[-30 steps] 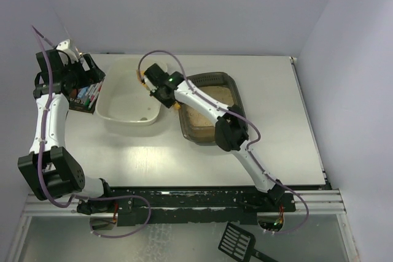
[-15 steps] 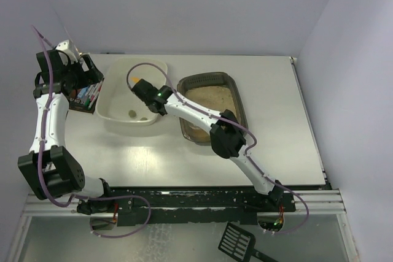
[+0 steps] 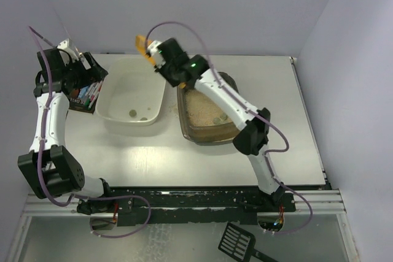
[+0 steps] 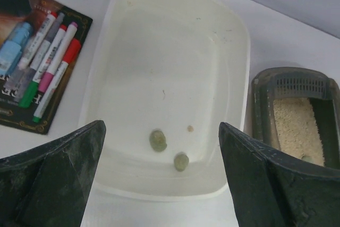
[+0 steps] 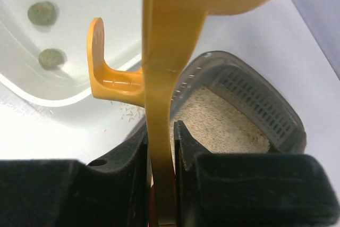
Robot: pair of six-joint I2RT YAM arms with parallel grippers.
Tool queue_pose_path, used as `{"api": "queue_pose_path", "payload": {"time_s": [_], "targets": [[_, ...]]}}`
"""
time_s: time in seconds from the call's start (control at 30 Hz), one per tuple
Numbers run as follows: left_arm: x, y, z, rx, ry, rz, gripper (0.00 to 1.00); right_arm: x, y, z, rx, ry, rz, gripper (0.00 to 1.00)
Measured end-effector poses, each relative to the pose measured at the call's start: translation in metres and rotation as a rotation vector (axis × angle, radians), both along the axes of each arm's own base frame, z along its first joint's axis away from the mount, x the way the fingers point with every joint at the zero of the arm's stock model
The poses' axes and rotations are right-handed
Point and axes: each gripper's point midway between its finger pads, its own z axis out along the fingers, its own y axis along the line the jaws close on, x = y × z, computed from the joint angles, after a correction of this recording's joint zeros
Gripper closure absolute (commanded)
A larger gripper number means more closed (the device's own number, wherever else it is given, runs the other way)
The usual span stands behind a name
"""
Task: Clean the litter box
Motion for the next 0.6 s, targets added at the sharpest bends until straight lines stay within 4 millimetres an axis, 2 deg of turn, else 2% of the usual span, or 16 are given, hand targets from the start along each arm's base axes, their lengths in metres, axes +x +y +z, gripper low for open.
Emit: {"api": "queue_pose_path", "payload": {"time_s": [0.07,0.13,0.2,0.27,0.33,0.43,0.53,0.6], "targets": [[0.000,-0.008,0.001,-0.022,0.018,0.009,0.01,0.012,-0.022,0.026,0.077,0.007,-0.023,1.00],[0.002,-0.020,0.006,-0.025,0.038,0.012,0.01,0.025,-0.046,0.043,0.122,0.004,-0.062,1.00],[0.004,-0.046,0.012,-0.027,0.045,-0.018,0.01,0.038,-0.073,0.057,0.154,-0.001,-0.104,1.00],[0.001,-0.078,0.012,-0.036,0.051,-0.068,0.01,0.048,-0.099,0.062,0.166,0.004,-0.141,1.00],[-0.004,-0.107,0.006,-0.029,0.067,-0.108,0.01,0.051,-0.123,0.061,0.169,0.027,-0.167,1.00],[-0.011,-0.152,-0.003,-0.003,0.100,-0.166,0.01,0.043,-0.159,0.047,0.144,0.102,-0.175,1.00],[-0.006,-0.192,-0.015,-0.006,0.159,-0.213,0.01,0.022,-0.194,0.024,0.122,0.201,-0.163,1.00],[0.000,-0.220,-0.033,-0.012,0.213,-0.226,0.01,0.001,-0.224,0.006,0.109,0.280,-0.169,1.00]]}}
